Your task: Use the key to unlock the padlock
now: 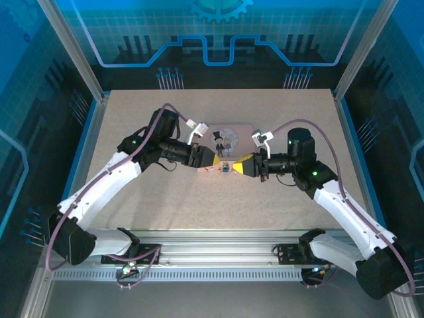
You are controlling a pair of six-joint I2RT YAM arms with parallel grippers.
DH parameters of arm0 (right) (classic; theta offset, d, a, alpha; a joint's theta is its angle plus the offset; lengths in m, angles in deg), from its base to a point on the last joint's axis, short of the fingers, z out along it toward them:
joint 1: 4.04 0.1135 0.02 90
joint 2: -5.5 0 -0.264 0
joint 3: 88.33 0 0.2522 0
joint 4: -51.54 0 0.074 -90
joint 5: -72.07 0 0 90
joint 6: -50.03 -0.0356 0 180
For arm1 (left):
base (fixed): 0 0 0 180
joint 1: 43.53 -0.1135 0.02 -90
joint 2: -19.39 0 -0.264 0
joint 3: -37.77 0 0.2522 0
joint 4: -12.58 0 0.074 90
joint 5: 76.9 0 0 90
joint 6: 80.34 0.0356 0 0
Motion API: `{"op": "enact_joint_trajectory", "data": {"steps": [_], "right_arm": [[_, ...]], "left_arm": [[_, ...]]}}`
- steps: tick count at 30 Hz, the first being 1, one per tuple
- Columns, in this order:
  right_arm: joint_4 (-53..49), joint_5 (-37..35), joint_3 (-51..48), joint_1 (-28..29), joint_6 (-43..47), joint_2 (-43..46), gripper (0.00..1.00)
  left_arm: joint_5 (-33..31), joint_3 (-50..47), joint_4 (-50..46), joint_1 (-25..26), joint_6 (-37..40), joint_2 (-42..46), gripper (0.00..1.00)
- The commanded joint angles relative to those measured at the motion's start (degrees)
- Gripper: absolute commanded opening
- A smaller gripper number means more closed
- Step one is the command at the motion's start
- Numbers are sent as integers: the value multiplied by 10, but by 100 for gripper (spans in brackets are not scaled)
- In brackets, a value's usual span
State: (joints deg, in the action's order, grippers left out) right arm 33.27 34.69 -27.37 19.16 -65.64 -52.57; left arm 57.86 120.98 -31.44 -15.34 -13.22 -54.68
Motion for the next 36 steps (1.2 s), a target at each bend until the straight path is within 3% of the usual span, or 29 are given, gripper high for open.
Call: {"op": "enact_joint_trajectory", "data": {"steps": [1,7,14,21,30,36], "right_arm": [[32,-39,-18,-3,-19,9,0],[130,-112,-48,-2,-104,3,0],[289,-217,-99,20,-214,-3,0],[348,-281,-112,65,-249,-10,0],[370,-298,-111,81,-261,-22,0],[369,-313,-110,83,-261,-27,0]], "left_arm": [[-45,-42,91,-7,-73,40,55],[-126,-151,269,-8,-184,89,68],[-160,-237,477,12,-284,89,69],[-168,-273,623,43,-332,71,69],[-149,-263,662,59,-344,45,67],[-146,-262,678,62,-347,46,51]]}}
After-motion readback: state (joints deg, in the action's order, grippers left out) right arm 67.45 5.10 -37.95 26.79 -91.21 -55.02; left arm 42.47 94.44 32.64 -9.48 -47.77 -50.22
